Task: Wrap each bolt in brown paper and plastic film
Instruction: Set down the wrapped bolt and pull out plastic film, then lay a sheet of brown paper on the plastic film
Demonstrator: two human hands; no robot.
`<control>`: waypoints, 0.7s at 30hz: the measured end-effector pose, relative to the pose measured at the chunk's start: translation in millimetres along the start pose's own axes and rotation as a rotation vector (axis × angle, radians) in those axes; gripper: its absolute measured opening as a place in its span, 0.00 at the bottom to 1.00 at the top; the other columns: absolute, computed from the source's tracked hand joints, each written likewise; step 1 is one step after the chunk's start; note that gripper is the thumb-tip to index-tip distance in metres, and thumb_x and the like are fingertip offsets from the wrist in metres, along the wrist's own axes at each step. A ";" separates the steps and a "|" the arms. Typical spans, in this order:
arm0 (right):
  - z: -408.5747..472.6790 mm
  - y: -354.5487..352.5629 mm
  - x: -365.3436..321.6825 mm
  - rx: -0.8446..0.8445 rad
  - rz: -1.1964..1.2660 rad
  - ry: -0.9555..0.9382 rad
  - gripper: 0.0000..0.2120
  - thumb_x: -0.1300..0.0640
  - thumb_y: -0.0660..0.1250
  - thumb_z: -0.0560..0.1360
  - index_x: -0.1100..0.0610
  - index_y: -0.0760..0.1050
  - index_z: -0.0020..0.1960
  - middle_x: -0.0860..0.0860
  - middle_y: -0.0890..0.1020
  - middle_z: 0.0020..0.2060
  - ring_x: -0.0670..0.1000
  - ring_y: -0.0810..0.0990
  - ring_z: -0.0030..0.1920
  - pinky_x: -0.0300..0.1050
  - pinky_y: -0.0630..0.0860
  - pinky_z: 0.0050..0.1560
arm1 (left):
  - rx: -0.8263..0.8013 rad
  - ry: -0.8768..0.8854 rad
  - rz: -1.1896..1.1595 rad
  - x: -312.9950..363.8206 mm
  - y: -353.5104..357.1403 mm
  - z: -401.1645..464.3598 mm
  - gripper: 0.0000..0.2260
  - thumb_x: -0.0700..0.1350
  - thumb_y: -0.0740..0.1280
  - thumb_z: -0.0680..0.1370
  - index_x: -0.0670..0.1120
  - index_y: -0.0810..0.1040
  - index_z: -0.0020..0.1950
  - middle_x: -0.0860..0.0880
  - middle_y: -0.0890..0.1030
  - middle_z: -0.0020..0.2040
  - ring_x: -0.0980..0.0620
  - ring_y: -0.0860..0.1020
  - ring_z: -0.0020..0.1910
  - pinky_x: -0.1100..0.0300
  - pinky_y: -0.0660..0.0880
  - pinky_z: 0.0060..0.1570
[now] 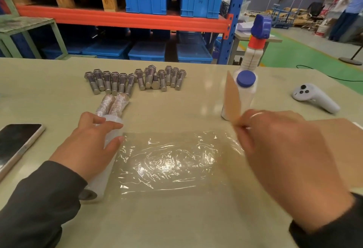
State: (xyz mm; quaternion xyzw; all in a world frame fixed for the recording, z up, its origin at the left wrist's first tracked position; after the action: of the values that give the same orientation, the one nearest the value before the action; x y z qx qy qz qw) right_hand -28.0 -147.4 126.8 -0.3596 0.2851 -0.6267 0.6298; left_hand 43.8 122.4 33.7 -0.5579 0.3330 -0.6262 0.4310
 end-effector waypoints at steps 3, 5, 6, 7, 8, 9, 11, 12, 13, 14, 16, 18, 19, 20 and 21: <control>-3.6 42.5 -63.9 -0.215 0.150 -0.248 0.11 0.64 0.70 0.65 0.53 0.75 0.45 0.51 0.77 0.37 0.54 0.78 0.39 0.46 0.76 0.36 | 0.001 0.004 -0.006 -0.5 -0.1 -0.4 0.16 0.49 0.62 0.77 0.54 0.73 0.65 0.49 0.63 0.62 0.48 0.72 0.51 0.56 0.69 0.52; -21.4 70.6 -85.2 -0.359 0.202 -0.354 0.09 0.63 0.60 0.73 0.53 0.73 0.51 0.51 0.76 0.44 0.53 0.76 0.47 0.48 0.74 0.48 | -0.003 0.006 -0.003 -1.3 0.1 -0.4 0.16 0.49 0.61 0.78 0.55 0.72 0.66 0.50 0.63 0.62 0.51 0.70 0.47 0.57 0.70 0.51; -32.8 70.6 -90.9 -0.357 0.283 -0.407 0.09 0.63 0.60 0.74 0.54 0.75 0.50 0.51 0.78 0.44 0.52 0.76 0.46 0.47 0.73 0.49 | -0.004 0.005 0.002 -1.6 0.2 -0.2 0.16 0.49 0.61 0.78 0.56 0.72 0.66 0.50 0.63 0.63 0.52 0.69 0.46 0.58 0.70 0.50; -43.0 69.0 -94.3 -0.363 0.352 -0.438 0.09 0.63 0.61 0.73 0.55 0.78 0.48 0.50 0.80 0.42 0.51 0.78 0.45 0.45 0.74 0.49 | -0.004 0.003 0.005 -2.0 0.3 0.1 0.16 0.49 0.61 0.78 0.56 0.71 0.66 0.50 0.63 0.63 0.53 0.68 0.46 0.58 0.70 0.50; -51.8 66.9 -97.7 -0.336 0.380 -0.486 0.10 0.63 0.61 0.72 0.54 0.80 0.45 0.49 0.82 0.41 0.50 0.79 0.44 0.45 0.75 0.50 | -0.003 -0.001 0.004 -2.4 0.3 0.3 0.16 0.49 0.61 0.78 0.56 0.71 0.66 0.50 0.62 0.63 0.53 0.68 0.46 0.58 0.70 0.50; -60.5 61.5 -98.3 -0.275 0.331 -0.536 0.12 0.62 0.60 0.72 0.53 0.81 0.42 0.47 0.83 0.40 0.48 0.81 0.43 0.44 0.77 0.50 | -0.001 -0.003 0.000 -2.6 0.4 0.6 0.16 0.49 0.61 0.78 0.56 0.71 0.66 0.51 0.62 0.63 0.52 0.68 0.46 0.58 0.70 0.51; -61.7 61.9 -104.4 -0.166 0.291 -0.626 0.14 0.60 0.59 0.71 0.51 0.82 0.38 0.45 0.83 0.38 0.45 0.82 0.43 0.43 0.78 0.51 | 0.002 -0.001 -0.001 -2.5 0.5 1.2 0.16 0.48 0.61 0.78 0.56 0.71 0.66 0.51 0.62 0.63 0.52 0.69 0.47 0.58 0.70 0.50; -60.7 60.5 -105.9 -0.136 0.306 -0.656 0.14 0.59 0.59 0.72 0.50 0.83 0.38 0.44 0.84 0.39 0.45 0.83 0.44 0.43 0.78 0.53 | 0.004 0.001 0.001 -2.7 0.5 1.3 0.16 0.48 0.60 0.78 0.56 0.71 0.66 0.51 0.63 0.62 0.52 0.69 0.46 0.58 0.70 0.49; -60.9 59.9 -105.6 -0.101 0.313 -0.686 0.14 0.59 0.59 0.72 0.50 0.83 0.39 0.44 0.84 0.40 0.45 0.83 0.46 0.44 0.78 0.54 | 0.008 0.004 0.002 -2.8 0.4 1.3 0.16 0.48 0.61 0.78 0.56 0.71 0.66 0.51 0.63 0.62 0.52 0.69 0.46 0.58 0.70 0.48; -61.9 56.3 -104.5 -0.044 0.338 -0.719 0.13 0.59 0.61 0.73 0.50 0.84 0.40 0.45 0.84 0.42 0.45 0.83 0.48 0.46 0.77 0.55 | 0.012 0.007 0.005 -2.8 0.5 1.2 0.16 0.48 0.61 0.78 0.55 0.72 0.66 0.51 0.63 0.62 0.52 0.69 0.45 0.59 0.69 0.46; -62.1 54.4 -102.1 -0.009 0.361 -0.753 0.08 0.58 0.67 0.71 0.50 0.84 0.42 0.45 0.85 0.44 0.45 0.82 0.50 0.48 0.77 0.56 | 0.018 0.010 0.004 -2.5 0.5 0.9 0.16 0.48 0.61 0.78 0.55 0.72 0.65 0.51 0.63 0.61 0.51 0.70 0.44 0.59 0.69 0.44; -57.0 55.9 -97.5 -0.011 0.400 -0.740 0.07 0.57 0.68 0.70 0.50 0.84 0.44 0.45 0.85 0.46 0.46 0.82 0.52 0.51 0.77 0.55 | 0.020 0.012 0.000 -2.0 0.4 0.5 0.16 0.48 0.61 0.78 0.56 0.72 0.65 0.52 0.63 0.60 0.51 0.70 0.44 0.58 0.69 0.45; -54.3 56.6 -94.5 -0.025 0.425 -0.721 0.07 0.56 0.67 0.70 0.50 0.84 0.44 0.45 0.85 0.46 0.47 0.82 0.52 0.53 0.77 0.56 | 0.022 0.013 0.001 -1.7 0.1 0.3 0.16 0.48 0.61 0.78 0.56 0.72 0.65 0.52 0.63 0.60 0.52 0.70 0.45 0.58 0.69 0.45; -52.4 57.0 -91.5 -0.030 0.455 -0.710 0.08 0.56 0.67 0.71 0.50 0.84 0.45 0.45 0.84 0.47 0.47 0.82 0.53 0.56 0.76 0.56 | 0.026 0.015 0.003 -1.6 -0.4 -0.2 0.15 0.48 0.61 0.78 0.56 0.72 0.65 0.52 0.63 0.60 0.52 0.70 0.45 0.59 0.69 0.44; -51.6 58.3 -89.1 -0.050 0.466 -0.701 0.08 0.57 0.69 0.70 0.50 0.84 0.46 0.45 0.84 0.48 0.48 0.82 0.54 0.58 0.76 0.56 | 0.030 0.015 0.005 -1.5 -1.0 -0.4 0.15 0.48 0.61 0.78 0.56 0.72 0.65 0.52 0.63 0.60 0.52 0.70 0.44 0.59 0.68 0.44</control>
State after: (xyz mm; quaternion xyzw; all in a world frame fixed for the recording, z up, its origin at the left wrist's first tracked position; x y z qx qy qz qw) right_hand -40.3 -66.4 41.6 -0.4920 0.1425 -0.3001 0.8047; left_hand 43.3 124.2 33.9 -0.5457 0.3281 -0.6342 0.4386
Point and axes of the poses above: each hand's wrist, its own z-axis towards the middle knuckle, its own y-axis out of the palm, x = y × z, the point moved 9 cm from there along z, towards the middle knuckle
